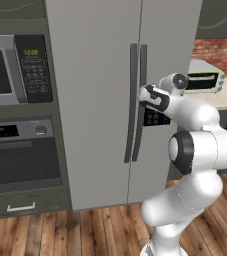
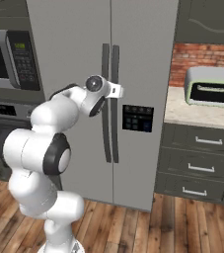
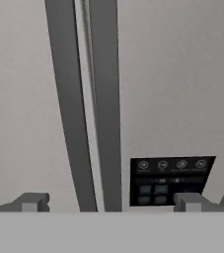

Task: Retrieve the fish from the fridge and place it on the saucepan with marinade on the stove.

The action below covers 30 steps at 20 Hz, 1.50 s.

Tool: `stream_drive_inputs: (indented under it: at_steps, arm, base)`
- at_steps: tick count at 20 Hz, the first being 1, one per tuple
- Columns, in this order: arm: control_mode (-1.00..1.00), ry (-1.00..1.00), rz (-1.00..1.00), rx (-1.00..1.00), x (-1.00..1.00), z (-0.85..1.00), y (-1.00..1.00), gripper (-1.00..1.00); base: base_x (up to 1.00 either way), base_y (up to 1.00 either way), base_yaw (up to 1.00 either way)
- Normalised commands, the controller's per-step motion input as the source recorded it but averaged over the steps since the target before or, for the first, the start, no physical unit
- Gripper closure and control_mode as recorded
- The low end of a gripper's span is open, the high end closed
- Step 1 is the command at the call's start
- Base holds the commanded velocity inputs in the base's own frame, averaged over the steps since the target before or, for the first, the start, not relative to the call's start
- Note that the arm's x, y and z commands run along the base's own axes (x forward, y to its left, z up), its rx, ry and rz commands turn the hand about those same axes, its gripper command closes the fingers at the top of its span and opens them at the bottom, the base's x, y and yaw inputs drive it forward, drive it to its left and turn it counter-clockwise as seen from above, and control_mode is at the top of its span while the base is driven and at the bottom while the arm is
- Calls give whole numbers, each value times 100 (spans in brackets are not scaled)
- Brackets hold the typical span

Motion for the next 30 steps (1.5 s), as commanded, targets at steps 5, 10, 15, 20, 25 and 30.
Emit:
stream_drive_inputs:
  at_steps: [5, 10, 15, 20, 25, 30]
  arm:
    - [-100, 0, 0, 0, 61, -21, -1, -100]
    - [-100, 0, 0, 0, 63, -17, -7, -100]
    - [-100, 0, 0, 0, 59, -24, -10, -100]
    - [-100, 0, 0, 0, 55, -32, -4, -100]
    - [-100, 0, 0, 0, 55, -30, 0, -100]
    - [-100, 0, 0, 0, 60, -26, 0, -100]
  base:
    - [0, 0, 0]
    - [0, 0, 0]
    - [0, 0, 0]
    - [0, 0, 0]
    - [0, 0, 0]
    - [0, 0, 0]
